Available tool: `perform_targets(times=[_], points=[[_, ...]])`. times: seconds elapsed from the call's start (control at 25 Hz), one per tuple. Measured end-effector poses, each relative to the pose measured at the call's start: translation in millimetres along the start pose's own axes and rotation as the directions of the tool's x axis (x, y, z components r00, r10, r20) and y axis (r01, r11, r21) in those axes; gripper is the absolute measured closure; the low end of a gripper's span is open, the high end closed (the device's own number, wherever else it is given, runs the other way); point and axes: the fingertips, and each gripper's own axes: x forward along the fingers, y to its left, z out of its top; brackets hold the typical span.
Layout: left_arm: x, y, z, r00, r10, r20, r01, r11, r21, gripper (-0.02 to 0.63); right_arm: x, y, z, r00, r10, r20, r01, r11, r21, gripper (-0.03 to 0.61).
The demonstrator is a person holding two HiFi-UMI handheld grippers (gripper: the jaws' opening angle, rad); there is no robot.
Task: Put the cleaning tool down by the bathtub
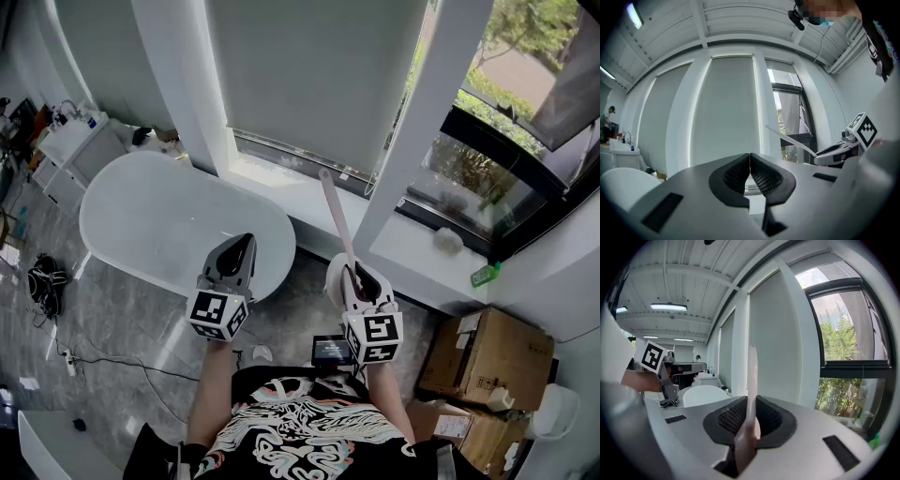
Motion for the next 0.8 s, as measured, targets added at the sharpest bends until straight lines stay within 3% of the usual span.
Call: perform_targets(times=[0.16,0.8], points=[[1,-1,1,1.0,0.024,0.014,-0.024,0.999,0.024,0.597,2,0,9,1.0,-0.007,0.025,0.006,1.0,0.001,0.503],[5,-22,0,1.0,-0.003,0.013,0.002,0.999,0.034,0.597,-9,-4,20,0.997,-0.011,0.072,0.012,1.0,-0.018,0.503]])
